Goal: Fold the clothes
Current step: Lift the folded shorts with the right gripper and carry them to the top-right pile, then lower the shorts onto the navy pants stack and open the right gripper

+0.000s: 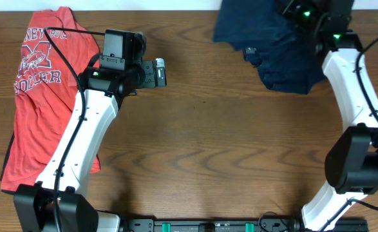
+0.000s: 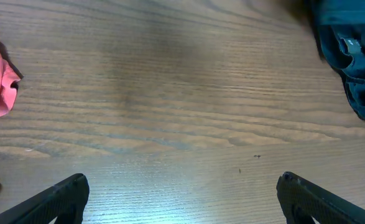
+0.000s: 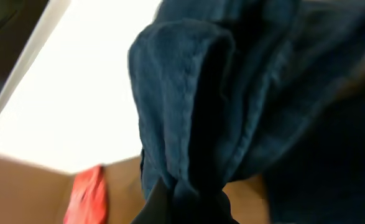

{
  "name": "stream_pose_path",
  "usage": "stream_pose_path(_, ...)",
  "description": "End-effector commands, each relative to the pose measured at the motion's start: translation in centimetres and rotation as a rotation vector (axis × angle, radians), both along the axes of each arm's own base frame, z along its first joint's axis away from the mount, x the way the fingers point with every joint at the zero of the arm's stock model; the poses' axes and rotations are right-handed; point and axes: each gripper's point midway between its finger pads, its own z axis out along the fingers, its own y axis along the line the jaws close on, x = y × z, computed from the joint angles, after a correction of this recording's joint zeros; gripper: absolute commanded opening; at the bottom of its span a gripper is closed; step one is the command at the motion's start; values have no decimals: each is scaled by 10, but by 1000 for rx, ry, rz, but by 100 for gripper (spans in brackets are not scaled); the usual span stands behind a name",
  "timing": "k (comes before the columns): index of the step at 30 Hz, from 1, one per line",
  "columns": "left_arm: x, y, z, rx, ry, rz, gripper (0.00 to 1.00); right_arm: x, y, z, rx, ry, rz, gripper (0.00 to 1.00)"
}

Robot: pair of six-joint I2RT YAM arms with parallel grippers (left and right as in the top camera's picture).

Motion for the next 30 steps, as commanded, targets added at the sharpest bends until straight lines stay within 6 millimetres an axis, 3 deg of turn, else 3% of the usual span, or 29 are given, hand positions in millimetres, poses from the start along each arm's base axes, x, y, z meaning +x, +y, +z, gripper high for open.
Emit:
stream_pose_path(1, 3, 4, 3, 16, -14, 2, 98, 8, -52, 37, 9, -63, -281, 1)
stream_pose_path(7, 3, 4, 3, 16, -14, 2, 98, 6, -94, 31, 90, -25, -561, 2)
stream_pose_path(14, 3, 4, 3, 17, -13, 1, 98, -4, -93, 2, 143, 107, -604, 2)
stream_pose_path(17, 3, 4, 3, 17, -13, 1, 98, -2, -76, 2, 98, 107, -483, 1)
stream_pose_path(20, 3, 4, 3, 16, -13, 2, 98, 0, -39, 20, -3, 8, -213, 1)
stream_pose_path(24, 3, 4, 3, 16, -13, 2, 98, -14, 8, 43, -160, -164, 152, 2)
stream_pose_path(26, 3, 4, 3, 17, -13, 2, 98, -20, 15, 45, -200, -201, 237, 1)
stream_pose_path(30, 3, 3, 3, 16, -14, 1, 98, -30, 9, 35, -226, -185, 315, 1)
